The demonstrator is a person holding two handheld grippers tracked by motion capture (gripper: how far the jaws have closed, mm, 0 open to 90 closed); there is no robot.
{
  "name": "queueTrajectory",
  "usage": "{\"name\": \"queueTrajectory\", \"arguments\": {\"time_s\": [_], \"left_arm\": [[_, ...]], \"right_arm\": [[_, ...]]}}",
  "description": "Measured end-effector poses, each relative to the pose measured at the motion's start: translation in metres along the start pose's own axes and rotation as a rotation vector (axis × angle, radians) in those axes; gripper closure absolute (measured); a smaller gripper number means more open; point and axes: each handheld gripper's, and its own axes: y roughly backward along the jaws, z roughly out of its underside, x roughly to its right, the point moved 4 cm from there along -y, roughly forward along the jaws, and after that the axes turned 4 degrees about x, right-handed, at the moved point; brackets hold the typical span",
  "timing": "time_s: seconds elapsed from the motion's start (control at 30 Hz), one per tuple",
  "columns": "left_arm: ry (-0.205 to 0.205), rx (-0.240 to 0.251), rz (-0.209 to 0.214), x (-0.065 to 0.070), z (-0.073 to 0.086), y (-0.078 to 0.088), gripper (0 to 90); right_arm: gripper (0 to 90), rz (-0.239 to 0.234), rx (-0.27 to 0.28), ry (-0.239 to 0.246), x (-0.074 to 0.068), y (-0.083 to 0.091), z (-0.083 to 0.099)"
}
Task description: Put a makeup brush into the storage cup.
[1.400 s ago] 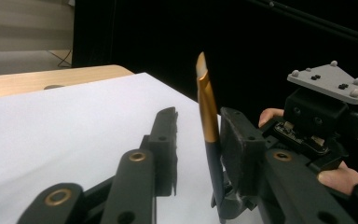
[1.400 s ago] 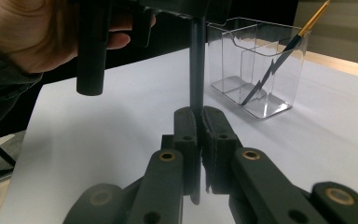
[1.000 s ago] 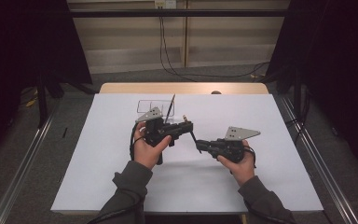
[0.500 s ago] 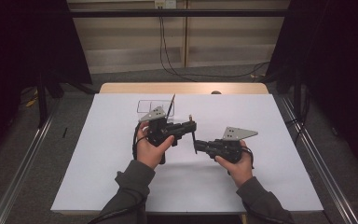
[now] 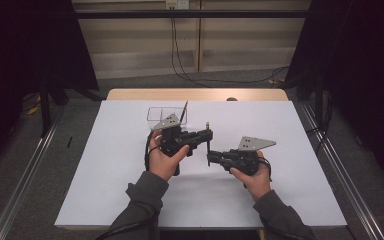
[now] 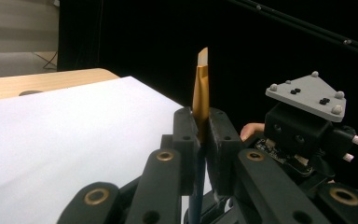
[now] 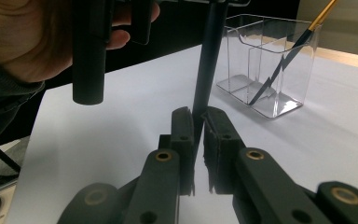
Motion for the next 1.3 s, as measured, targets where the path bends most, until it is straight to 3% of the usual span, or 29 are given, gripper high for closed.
{"name": "queueTrajectory", "arguments": {"time_s": [0.53,0.9,1.3], "left_arm": [[-0.007,0.000,0.006,0.001,0.000,-0.001,83.5],[-0.014,0.005,0.003,0.000,-0.001,0.003,83.5],[-0.020,0.010,-0.010,-0.002,-0.002,0.009,83.4]], "right_arm": [[80.1,-0.001,0.003,0.001,-0.001,0.002,-0.001],[63.0,0.034,0.019,-0.003,0.004,0.008,-0.002],[41.0,0.059,-0.019,0.016,0.008,0.011,0.000]]}}
